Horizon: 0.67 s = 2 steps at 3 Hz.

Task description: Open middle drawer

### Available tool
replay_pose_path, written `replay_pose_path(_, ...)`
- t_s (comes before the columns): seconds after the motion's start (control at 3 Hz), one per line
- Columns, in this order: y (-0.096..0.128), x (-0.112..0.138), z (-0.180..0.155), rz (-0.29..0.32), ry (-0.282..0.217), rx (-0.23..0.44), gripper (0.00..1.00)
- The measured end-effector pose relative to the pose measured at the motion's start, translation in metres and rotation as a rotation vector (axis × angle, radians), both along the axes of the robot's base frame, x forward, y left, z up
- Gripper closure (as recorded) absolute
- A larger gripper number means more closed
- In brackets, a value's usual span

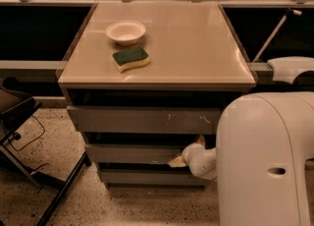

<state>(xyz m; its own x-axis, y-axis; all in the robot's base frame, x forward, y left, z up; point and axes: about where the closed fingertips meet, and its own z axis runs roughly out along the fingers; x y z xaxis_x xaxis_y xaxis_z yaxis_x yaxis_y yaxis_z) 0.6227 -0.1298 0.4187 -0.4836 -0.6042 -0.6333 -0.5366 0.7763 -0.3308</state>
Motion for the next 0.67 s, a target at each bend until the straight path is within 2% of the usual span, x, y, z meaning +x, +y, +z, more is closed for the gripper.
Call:
replay_pose_path(0.33,0.0,0.0,0.0,0.0,0.0,0.0,0.0)
replay_pose_path(0.67,0.0015,0.0004,-0.0011,0.031,0.013,0.032,0.0)
